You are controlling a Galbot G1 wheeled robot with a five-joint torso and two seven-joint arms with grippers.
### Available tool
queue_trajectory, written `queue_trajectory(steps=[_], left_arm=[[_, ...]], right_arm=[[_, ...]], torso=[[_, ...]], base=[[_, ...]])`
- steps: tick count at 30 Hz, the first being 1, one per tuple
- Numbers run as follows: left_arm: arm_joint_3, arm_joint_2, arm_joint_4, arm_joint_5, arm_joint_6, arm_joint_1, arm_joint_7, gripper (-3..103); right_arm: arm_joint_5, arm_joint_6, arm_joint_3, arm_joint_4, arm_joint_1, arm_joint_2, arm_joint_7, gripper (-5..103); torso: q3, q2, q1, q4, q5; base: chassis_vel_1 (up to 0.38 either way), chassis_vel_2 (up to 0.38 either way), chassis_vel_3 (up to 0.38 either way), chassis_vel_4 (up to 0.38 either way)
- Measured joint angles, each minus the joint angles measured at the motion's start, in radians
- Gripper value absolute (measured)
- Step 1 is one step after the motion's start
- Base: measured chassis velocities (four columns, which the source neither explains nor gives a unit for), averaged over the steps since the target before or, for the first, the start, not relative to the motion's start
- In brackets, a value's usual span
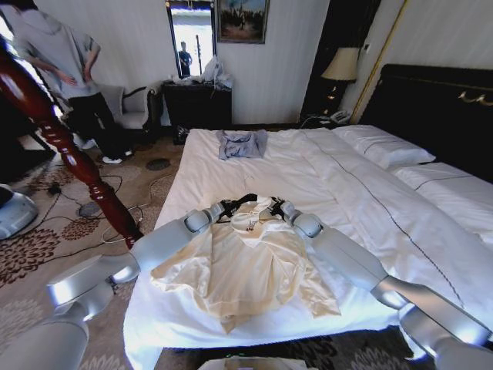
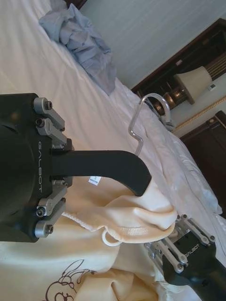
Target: Pick up the clothes from the bed and hang them on the clothes hanger.
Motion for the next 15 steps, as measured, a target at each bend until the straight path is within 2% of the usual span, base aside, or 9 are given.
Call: queue_trajectory(steps=[12,15], left_arm=[[-0.008,0.028,-0.043,0.002,0.028,0.014,-0.041,24],[-0.028,0.047,-0.076,0.002,0.033,0.026,-0.059,40]], right_arm=[[-0.001,0.003,-0.005,0.016,0.001,-0.01,0.026,32],[0.0,0.001,0.01,0.027,-0.01,-0.014,0.039,28]], torso=[[0.0,0.0,0.0,0.0001,0.0],[0.0,0.0,0.0,0.0,0.0003]], base=[[0.0,0.0,0.0,0.0],[0.0,0.0,0.0,0.0]])
